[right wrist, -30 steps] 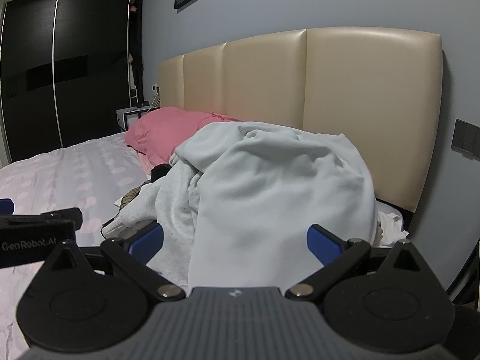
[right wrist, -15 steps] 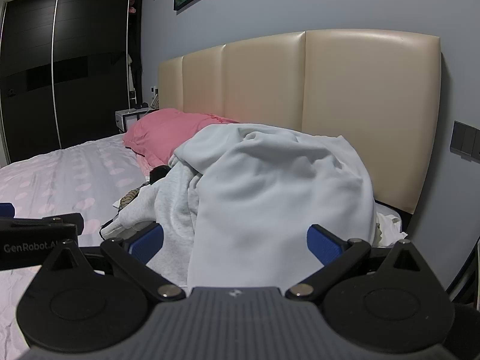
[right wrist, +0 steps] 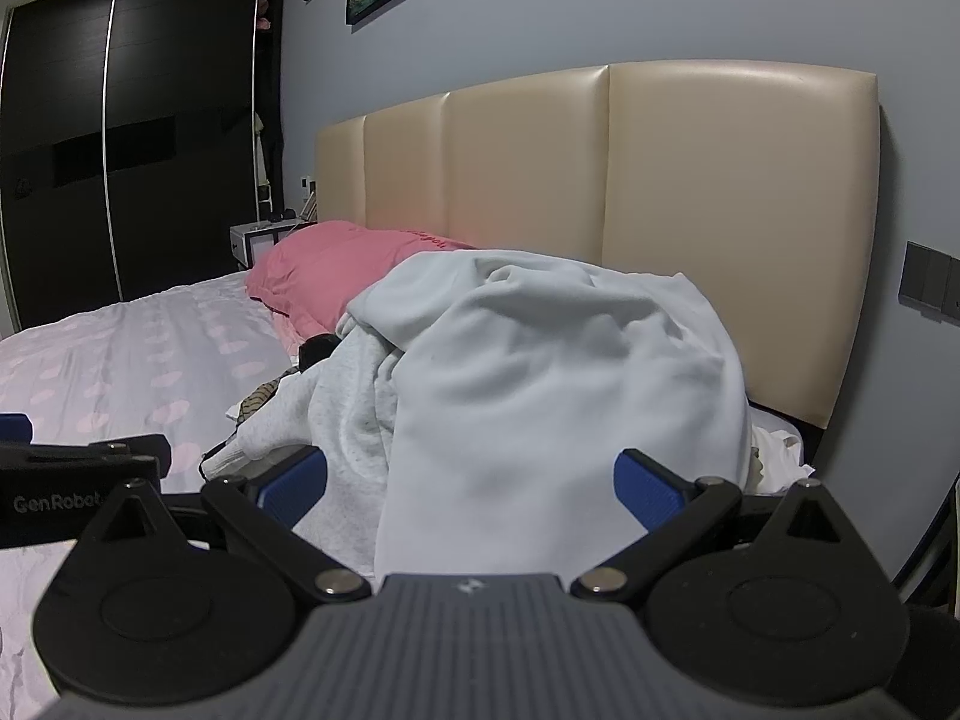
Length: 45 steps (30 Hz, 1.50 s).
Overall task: Fold clothes
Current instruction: 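Move both tools toward the heap of clothes by the pink pillow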
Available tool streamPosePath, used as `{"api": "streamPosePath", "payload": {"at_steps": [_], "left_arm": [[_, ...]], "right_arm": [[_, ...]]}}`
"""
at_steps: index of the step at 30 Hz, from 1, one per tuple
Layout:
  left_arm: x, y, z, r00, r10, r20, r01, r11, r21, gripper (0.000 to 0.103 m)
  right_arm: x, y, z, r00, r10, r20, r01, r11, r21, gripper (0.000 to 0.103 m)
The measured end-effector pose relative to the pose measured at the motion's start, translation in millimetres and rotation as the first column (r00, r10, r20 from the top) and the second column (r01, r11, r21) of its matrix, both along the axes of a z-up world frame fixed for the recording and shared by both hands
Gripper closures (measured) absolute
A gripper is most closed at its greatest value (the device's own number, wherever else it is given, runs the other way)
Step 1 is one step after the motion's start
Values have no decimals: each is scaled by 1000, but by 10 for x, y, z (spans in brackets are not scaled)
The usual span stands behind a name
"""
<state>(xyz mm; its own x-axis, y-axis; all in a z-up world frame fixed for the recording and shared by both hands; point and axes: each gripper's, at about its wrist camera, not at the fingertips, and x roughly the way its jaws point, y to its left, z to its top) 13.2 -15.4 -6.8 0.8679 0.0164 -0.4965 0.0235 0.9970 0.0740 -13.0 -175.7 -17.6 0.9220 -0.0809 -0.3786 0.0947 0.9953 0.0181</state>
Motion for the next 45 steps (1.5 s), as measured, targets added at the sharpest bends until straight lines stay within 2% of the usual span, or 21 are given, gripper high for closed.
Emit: {"api": "streamPosePath", "payload": {"at_steps": [23,31,34,36,42,45], "left_arm": [[-49,69,-47,1000,26,-5,-26,999,-25,5],[-39,204,-61,998,61,-19,-61,998,-6,5],[-21,305,-61,996,84,-26,-84,996,9,5],[-9,384,-60,994,101,-31,-101,995,13,5],[14,637,-75,985,162,-51,-162,987,11,5],[22,763,-101,979,193,-64,-193,981,17,5]], "right_arm": [[4,31,-22,1000,15,3,-15,1000,-24,1],[114,37,10,995,85,-47,-85,996,0,1],[307,12,56,987,130,-94,-129,992,15,1],[482,-6,113,983,149,-110,-151,988,-7,1],[1251,-116,208,984,91,-153,-110,987,-117,1],[1657,-203,221,983,47,-179,-68,991,-114,1]]}}
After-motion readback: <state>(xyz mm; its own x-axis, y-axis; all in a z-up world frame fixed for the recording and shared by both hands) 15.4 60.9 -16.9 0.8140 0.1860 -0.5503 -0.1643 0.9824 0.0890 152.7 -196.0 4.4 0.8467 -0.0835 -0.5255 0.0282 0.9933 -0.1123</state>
